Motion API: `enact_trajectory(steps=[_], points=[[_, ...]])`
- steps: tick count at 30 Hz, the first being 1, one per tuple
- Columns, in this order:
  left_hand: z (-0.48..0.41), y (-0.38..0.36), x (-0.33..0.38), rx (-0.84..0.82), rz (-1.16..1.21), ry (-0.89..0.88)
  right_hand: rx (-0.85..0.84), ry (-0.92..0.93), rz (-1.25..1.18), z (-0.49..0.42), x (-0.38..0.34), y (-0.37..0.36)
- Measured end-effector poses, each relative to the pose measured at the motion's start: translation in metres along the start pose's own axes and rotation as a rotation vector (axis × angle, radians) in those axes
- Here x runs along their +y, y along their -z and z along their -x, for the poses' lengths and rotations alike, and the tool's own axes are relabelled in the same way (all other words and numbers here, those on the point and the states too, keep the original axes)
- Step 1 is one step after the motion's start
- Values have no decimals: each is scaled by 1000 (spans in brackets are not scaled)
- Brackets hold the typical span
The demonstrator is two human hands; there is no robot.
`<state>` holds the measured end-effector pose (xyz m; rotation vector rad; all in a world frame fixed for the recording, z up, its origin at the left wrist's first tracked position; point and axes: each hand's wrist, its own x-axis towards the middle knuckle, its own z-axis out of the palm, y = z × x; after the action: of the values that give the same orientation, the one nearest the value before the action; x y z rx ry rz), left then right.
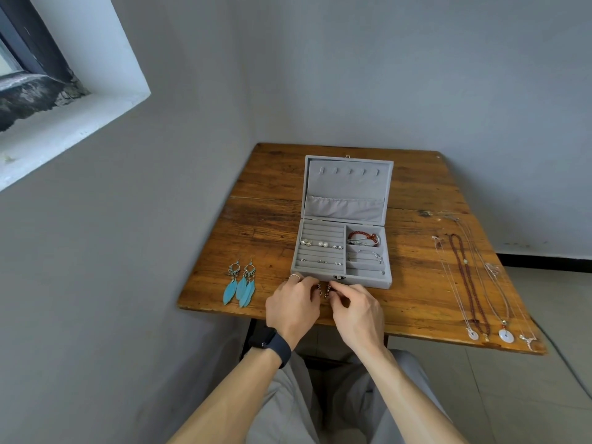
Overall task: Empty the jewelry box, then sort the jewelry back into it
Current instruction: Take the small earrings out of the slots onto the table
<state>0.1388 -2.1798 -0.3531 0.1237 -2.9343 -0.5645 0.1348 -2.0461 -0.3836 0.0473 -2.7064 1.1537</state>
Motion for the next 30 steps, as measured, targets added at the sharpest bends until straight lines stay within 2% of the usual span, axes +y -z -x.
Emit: enact_trajectory(steps=[7, 15, 23, 30], points=[[-4, 13, -10, 24, -2, -62, -48, 40, -45, -1, 3, 14], [-53, 44, -32, 83, -47, -94, -123, 185, 96, -36, -9, 39], [-104, 42, -33, -64, -67, -120, -173, 248, 278, -100, -30, 27], [-120, 28, -32, -102, -139, -131, -160, 293, 352, -130, -33, -8]])
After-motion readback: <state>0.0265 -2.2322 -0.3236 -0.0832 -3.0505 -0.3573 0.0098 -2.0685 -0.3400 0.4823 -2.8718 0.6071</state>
